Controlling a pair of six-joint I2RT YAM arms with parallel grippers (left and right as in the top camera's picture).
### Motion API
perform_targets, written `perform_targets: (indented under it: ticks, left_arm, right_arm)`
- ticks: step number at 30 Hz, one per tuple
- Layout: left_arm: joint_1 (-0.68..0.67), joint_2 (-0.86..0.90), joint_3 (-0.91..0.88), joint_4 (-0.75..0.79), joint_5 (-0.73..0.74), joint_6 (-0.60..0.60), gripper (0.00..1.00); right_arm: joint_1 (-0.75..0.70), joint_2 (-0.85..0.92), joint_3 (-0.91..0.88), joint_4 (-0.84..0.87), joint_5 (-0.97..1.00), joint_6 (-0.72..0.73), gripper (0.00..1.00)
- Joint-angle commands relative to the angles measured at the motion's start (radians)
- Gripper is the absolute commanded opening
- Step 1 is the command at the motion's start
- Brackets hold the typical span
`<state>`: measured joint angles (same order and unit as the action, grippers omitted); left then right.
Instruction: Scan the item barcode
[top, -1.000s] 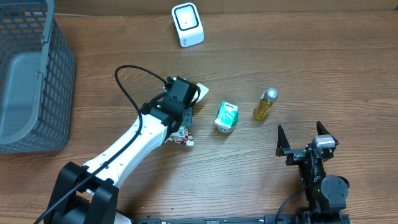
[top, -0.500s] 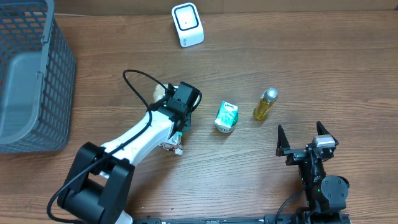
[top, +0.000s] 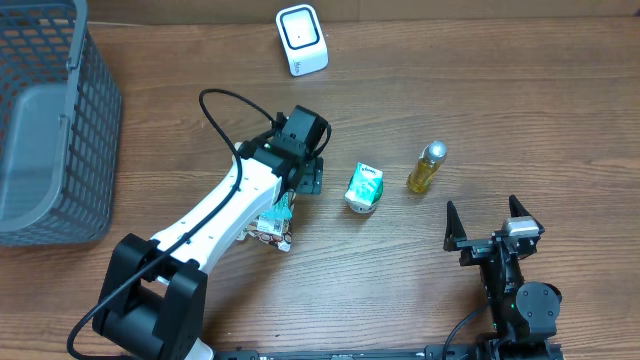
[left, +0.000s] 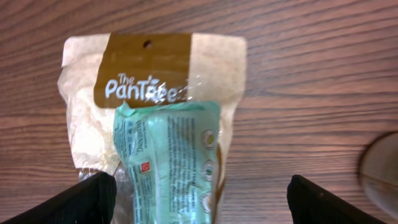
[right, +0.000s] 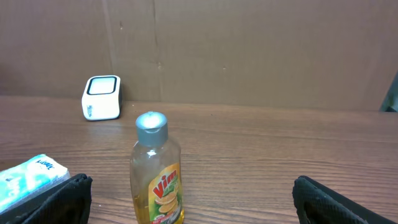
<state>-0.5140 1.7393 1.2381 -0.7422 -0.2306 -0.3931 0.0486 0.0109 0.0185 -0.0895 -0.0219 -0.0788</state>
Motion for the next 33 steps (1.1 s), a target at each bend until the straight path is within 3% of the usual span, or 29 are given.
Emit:
perform_targets:
  ticks: [1,3,4,5,6,11,20,23,33]
  left_arm:
    - [0.019,0.000,0.024,-0.034,0.040,0.027,0.86]
    - [0.032,0.002,0.024,-0.063,0.041,0.027,0.69]
    - [0.039,0.002,0.023,-0.072,0.042,0.027,0.41]
    - [0.047,0.002,0.023,-0.085,0.050,0.027,0.19]
    - [0.055,0.002,0.023,-0.093,0.058,0.027,0.17]
    - [0.092,0.002,0.019,-0.121,0.154,0.027,0.33]
    - [0.094,0.002,-0.002,-0.120,0.153,0.028,0.35]
    - [0.095,0.002,-0.002,-0.104,0.154,0.030,0.27]
    - [0.095,0.002,-0.047,-0.110,0.175,0.031,0.30]
  right_arm:
    - [0.007,-0.008,-0.011,0.006,0.001,-0.001,1.00]
    - [0.007,-0.008,-0.011,0.006,0.001,-0.001,1.00]
    - [0.007,-0.008,-0.011,0.006,0.001,-0.001,1.00]
    - [0.007,-0.008,-0.011,0.006,0.001,-0.001,1.00]
    - [0.007,-0.008,-0.011,0.006,0.001,-0.001,1.00]
    - [0.007,-0.008,-0.011,0.006,0.001,-0.001,1.00]
    - [0.007,-0.008,-0.011,0.006,0.001,-0.001,1.00]
    - [0.007,-0.008,-0.011,0.006,0.001,-0.001,1.00]
    - [0.007,-0.008,-0.011,0.006,0.001,-0.001,1.00]
